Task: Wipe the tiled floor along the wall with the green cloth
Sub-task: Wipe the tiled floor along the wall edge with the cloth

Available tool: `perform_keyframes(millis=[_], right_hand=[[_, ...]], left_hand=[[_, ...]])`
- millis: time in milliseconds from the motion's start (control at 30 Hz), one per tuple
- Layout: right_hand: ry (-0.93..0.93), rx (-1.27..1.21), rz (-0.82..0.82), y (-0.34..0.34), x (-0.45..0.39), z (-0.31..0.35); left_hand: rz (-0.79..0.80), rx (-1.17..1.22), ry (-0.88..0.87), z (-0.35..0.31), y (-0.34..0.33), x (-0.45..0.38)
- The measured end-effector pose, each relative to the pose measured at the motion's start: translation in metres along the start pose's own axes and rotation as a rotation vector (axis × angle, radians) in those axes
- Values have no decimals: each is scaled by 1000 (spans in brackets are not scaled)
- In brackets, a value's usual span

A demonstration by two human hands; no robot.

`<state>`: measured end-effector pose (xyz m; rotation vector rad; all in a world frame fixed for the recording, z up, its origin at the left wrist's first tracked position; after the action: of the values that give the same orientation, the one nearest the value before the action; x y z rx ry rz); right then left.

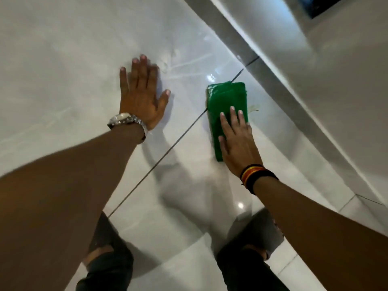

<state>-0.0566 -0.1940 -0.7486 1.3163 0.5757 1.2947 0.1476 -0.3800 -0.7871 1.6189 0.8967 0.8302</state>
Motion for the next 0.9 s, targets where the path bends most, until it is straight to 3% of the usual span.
perform_keyframes(millis=[167,267,367,533,600,733,900], right_hand=[[17,9,-240,-40,-45,4],[108,67,-331,-51,-52,-13],[150,82,-291,-60,-25,-31],[-50,175,-171,-35,-9,-106],[-26,195,-139,-18,-26,-120],[151,157,-129,-6,-97,-76],[92,94,-291,-10,-165,4]], left_hand=[[-217,-39,36,17,-31,-22],[-253,-25,22,15,-37,-28],[-232,-10,29,18,-40,-20],[-212,35,46,19,-37,-27],[-236,53,41,13,-37,-28],[-257,71,23,15,-38,-29],[-261,54,24,19,-41,-29]])
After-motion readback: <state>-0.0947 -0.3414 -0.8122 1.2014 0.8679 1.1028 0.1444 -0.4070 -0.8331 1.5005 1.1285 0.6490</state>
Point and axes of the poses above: each hand's wrist, its own x-axis away from the middle knuckle, its own y-axis out of the back of the hand, z = x × y, the point moved 6 cm from there along -x, towards the middle knuckle, and after that the axes turned 12 degrees about -z, right-handed, at the moved point
